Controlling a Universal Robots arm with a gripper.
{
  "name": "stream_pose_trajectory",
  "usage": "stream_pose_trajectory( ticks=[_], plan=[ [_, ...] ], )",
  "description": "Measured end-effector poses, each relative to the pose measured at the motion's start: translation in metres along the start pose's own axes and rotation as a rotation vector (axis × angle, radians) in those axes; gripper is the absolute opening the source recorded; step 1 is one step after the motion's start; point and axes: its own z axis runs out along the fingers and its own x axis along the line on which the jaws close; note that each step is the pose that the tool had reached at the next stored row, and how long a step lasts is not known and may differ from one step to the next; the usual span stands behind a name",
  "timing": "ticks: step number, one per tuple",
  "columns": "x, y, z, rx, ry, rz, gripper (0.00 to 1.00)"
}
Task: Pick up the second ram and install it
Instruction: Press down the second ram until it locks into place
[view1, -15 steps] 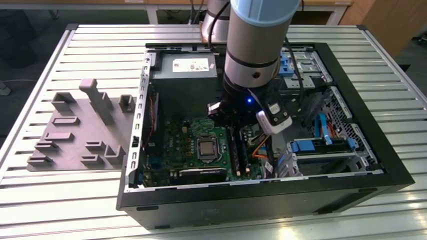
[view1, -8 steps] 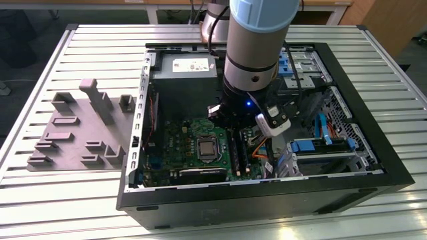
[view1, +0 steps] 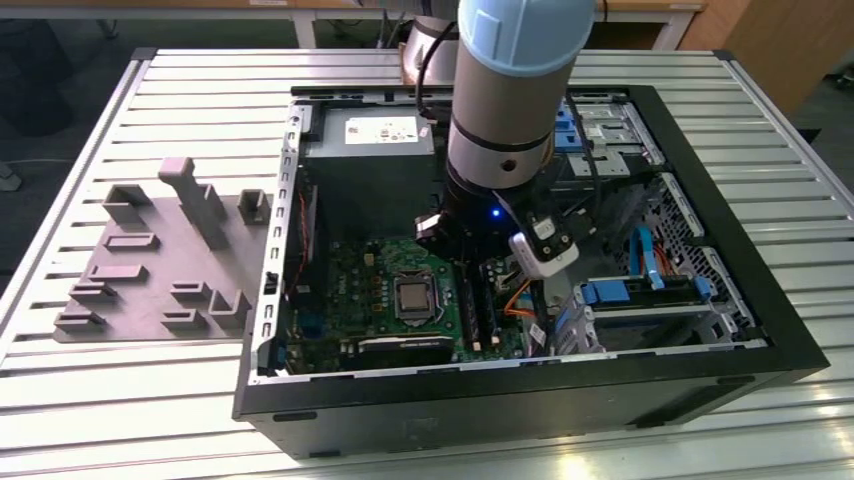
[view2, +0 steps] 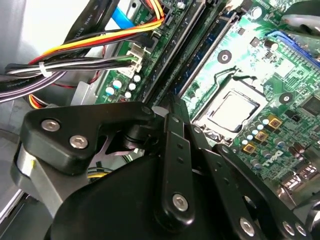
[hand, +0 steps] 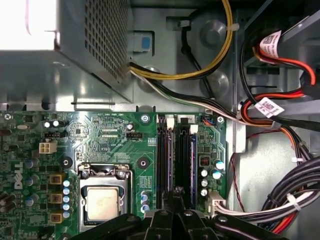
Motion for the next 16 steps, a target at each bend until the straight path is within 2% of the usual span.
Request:
stream_pose_trajectory(
  ticks=[4, 7, 10, 12, 16],
  plan=[
    [-0.0002, 0.0001, 0.0056, 0.0007, 0.0002, 0.0, 0.11],
    [-0.0005, 0.0007, 0.0039, 0.0046, 0.0017, -0.001, 0.11],
    [-0.0004, 0.0003, 0.0023, -0.0021, -0.0007, -0.001, 0.11],
    [-0.0006, 0.0007, -0.0021, -0.0046, -0.0014, -0.001, 0.11],
    [-0.0006, 0.0005, -0.0202, -0.0017, -0.0003, -0.002, 0.11]
  ],
)
